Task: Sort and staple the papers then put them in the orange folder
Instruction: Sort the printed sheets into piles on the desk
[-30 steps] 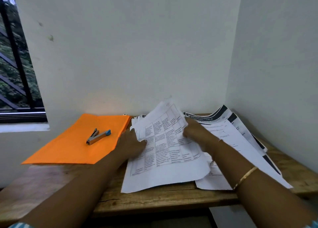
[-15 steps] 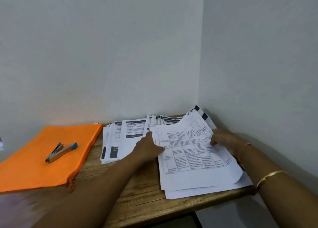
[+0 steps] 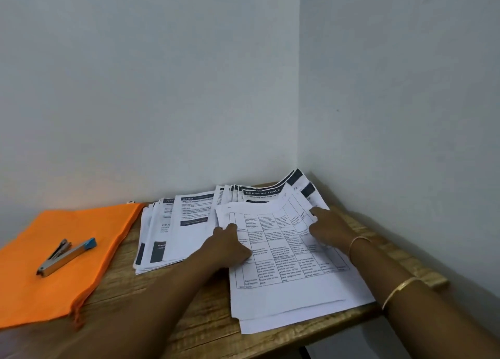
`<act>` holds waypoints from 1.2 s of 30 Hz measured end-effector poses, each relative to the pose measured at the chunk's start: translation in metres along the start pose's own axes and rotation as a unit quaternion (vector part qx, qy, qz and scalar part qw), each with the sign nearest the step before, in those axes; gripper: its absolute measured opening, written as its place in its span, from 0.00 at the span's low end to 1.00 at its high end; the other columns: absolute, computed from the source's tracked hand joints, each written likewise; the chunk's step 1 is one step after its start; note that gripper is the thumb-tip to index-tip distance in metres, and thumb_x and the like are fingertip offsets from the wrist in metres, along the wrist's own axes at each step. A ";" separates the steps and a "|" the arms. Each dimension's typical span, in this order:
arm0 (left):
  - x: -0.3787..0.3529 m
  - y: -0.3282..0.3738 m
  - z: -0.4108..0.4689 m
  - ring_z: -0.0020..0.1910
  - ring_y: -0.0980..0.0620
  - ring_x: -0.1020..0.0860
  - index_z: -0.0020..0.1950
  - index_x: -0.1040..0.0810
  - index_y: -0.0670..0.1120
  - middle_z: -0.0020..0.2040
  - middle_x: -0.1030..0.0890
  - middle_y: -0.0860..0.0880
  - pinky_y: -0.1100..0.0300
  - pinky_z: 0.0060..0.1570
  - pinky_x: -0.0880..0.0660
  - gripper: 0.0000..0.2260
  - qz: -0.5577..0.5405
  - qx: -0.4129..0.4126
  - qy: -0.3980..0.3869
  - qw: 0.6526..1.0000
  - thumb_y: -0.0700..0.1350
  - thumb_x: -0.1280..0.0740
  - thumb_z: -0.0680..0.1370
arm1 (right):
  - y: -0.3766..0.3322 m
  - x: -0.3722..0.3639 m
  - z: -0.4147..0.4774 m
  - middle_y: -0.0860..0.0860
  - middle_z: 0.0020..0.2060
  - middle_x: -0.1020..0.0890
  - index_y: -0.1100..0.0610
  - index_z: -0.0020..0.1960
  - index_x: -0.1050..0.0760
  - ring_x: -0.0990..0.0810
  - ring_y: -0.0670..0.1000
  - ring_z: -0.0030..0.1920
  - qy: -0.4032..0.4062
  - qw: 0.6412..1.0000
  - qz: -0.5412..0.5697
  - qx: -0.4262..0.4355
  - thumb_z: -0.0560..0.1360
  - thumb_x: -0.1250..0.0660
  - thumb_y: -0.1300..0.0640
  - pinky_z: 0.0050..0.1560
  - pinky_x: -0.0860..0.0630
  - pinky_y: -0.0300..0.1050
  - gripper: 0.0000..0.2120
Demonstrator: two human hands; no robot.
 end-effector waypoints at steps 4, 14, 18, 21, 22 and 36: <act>0.004 0.000 -0.004 0.66 0.46 0.31 0.73 0.42 0.49 0.73 0.43 0.43 0.61 0.59 0.32 0.30 -0.045 -0.005 0.007 0.999 0.46 0.32 0.74 | -0.010 -0.007 0.000 0.57 0.53 0.23 0.56 0.63 0.28 0.24 0.56 0.47 0.015 0.999 0.035 0.032 0.74 0.44 0.67 0.39 0.31 0.40 0.20; 0.013 0.008 -0.008 0.63 0.49 0.29 0.69 0.36 0.50 0.68 0.36 0.46 0.65 0.55 0.36 0.25 -0.173 -0.081 0.182 0.965 0.44 0.32 0.75 | -0.017 0.016 0.010 0.51 0.45 0.24 0.55 0.56 0.29 0.25 0.53 0.43 0.090 0.991 0.094 0.044 0.74 0.45 0.70 0.35 0.31 0.39 0.16; 0.009 0.015 0.002 0.62 0.49 0.27 0.68 0.33 0.50 0.68 0.31 0.48 0.58 0.60 0.30 0.23 -0.129 -0.077 0.132 0.980 0.49 0.32 0.74 | -0.005 0.018 0.016 0.53 0.47 0.22 0.59 0.54 0.28 0.24 0.55 0.45 0.102 0.993 0.053 0.030 0.72 0.44 0.70 0.37 0.27 0.41 0.14; 0.002 0.018 0.008 0.64 0.50 0.29 0.69 0.35 0.50 0.67 0.29 0.48 0.59 0.59 0.31 0.24 -0.071 -0.088 0.059 0.992 0.51 0.32 0.75 | 0.009 0.011 0.020 0.58 0.57 0.24 0.58 0.62 0.30 0.24 0.59 0.54 0.091 0.993 -0.066 -0.020 0.71 0.39 0.63 0.53 0.25 0.47 0.19; 0.000 0.018 0.009 0.65 0.50 0.30 0.70 0.35 0.50 0.68 0.30 0.49 0.59 0.60 0.32 0.25 -0.050 -0.091 0.037 0.994 0.51 0.33 0.75 | 0.012 0.009 0.020 0.58 0.60 0.26 0.56 0.63 0.31 0.26 0.60 0.58 0.089 0.989 -0.111 -0.032 0.71 0.38 0.60 0.56 0.26 0.49 0.20; -0.008 0.006 0.049 0.68 0.47 0.34 0.66 0.31 0.52 0.69 0.31 0.49 0.53 0.68 0.36 0.22 0.018 -0.083 -0.008 0.996 0.57 0.35 0.75 | -0.002 -0.007 0.046 0.55 0.53 0.21 0.54 0.59 0.30 0.22 0.60 0.51 0.103 0.993 -0.054 -0.034 0.65 0.41 0.58 0.51 0.24 0.49 0.21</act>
Point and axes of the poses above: each hand's wrist, its own z-axis towards the middle knuckle, its own x-axis out of the back of the hand, y = z × x, the point moved 1 cm from there along z, towards the middle knuckle
